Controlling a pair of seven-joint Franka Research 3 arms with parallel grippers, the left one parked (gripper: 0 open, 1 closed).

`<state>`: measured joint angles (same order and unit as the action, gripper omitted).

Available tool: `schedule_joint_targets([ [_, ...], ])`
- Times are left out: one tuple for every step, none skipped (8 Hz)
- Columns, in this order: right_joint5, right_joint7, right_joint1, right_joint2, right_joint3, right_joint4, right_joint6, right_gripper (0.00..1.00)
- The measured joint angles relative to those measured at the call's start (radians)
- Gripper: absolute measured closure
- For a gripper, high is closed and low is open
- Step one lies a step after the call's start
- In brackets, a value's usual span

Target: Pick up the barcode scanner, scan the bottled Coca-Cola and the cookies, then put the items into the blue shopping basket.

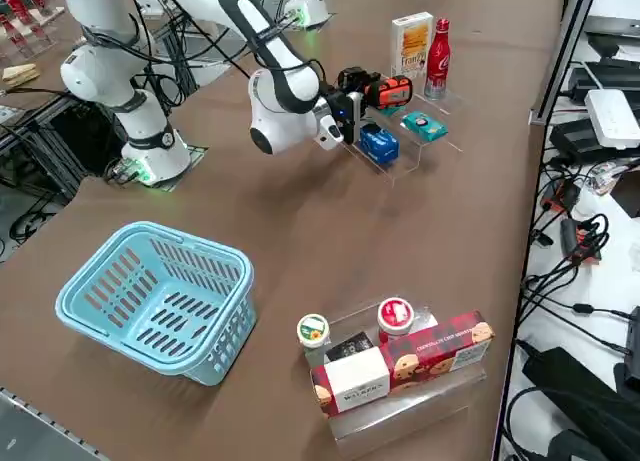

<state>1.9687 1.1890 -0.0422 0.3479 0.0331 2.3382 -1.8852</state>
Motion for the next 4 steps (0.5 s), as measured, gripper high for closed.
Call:
schedule_joint_targets([
  [0.001, 0.0, 0.0, 0.0, 0.0, -0.002, 0.0, 0.57],
  [0.002, 0.0, 0.0, 0.0, 0.0, -0.004, 0.0, 0.57],
  [0.004, 0.0, 0.0, 0.0, -0.001, -0.005, 0.0, 0.57],
  [0.004, 0.001, 0.0, 0.0, -0.001, -0.007, 0.001, 0.57],
])
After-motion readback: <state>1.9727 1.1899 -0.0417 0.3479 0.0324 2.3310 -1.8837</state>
